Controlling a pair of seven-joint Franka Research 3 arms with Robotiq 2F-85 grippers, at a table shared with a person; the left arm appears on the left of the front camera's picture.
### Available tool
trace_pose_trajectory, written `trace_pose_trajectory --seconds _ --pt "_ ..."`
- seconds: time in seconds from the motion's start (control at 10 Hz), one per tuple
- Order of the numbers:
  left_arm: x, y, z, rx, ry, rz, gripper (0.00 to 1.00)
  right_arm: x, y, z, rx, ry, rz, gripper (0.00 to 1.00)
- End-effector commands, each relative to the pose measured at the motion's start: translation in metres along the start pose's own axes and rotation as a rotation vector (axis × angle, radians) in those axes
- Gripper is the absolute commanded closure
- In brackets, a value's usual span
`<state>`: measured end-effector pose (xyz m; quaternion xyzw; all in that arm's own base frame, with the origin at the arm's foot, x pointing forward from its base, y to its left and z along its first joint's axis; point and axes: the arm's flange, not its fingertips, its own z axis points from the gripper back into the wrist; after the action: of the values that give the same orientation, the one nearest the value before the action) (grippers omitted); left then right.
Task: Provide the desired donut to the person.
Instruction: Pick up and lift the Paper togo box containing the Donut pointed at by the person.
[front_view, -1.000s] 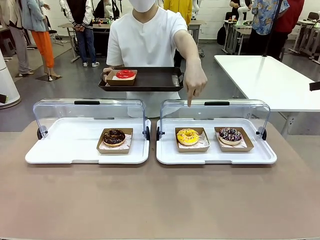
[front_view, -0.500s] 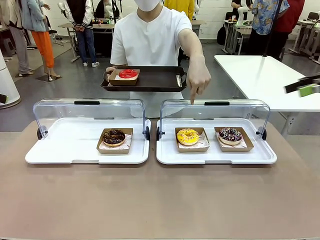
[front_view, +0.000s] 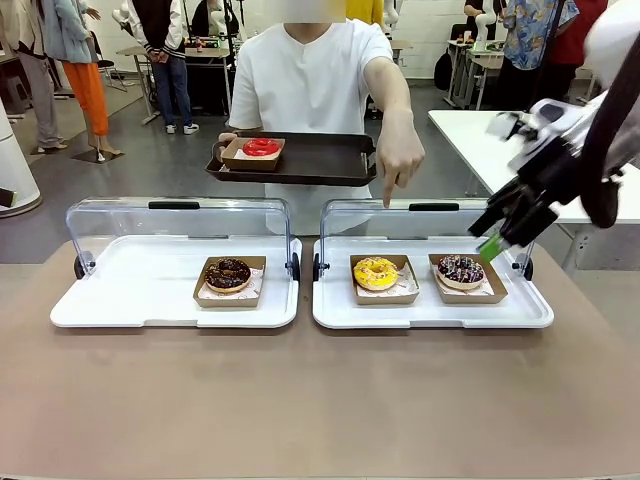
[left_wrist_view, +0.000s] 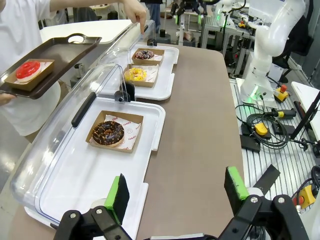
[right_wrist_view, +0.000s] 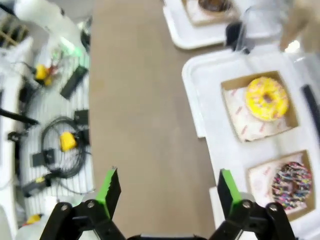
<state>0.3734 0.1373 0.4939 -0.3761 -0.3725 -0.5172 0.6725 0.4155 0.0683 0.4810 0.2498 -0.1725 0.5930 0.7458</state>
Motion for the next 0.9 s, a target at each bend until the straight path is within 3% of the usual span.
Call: trace_pose_trajectory --seconds 0.0,0.4,0.5,0.6,0.8 --pt "0.0 -0.003 0.0 0.008 -0.017 -0.006 0.0 0.001 0.01 -0.03 -0.062 0.099 0.036 0.0" --pt "0.0 -0.003 0.0 0.008 -0.017 -0.006 0.0 0.001 0.001 -0.058 -0.052 0.121 0.046 0.0" --pt "0.0 -0.003 0.0 0.008 -0.017 -0.006 0.0 -0.006 -0.004 -0.053 0.032 0.086 0.041 0.0" --pt "0.0 -0.003 0.0 0.008 -0.017 -0.006 0.0 0.004 0.007 -0.059 -0.04 0.114 0.068 0.0" --pt "0.0 -0.003 0.0 0.008 -0.017 -0.006 0.0 0.004 0.007 -0.059 -0.04 0.114 0.068 0.0"
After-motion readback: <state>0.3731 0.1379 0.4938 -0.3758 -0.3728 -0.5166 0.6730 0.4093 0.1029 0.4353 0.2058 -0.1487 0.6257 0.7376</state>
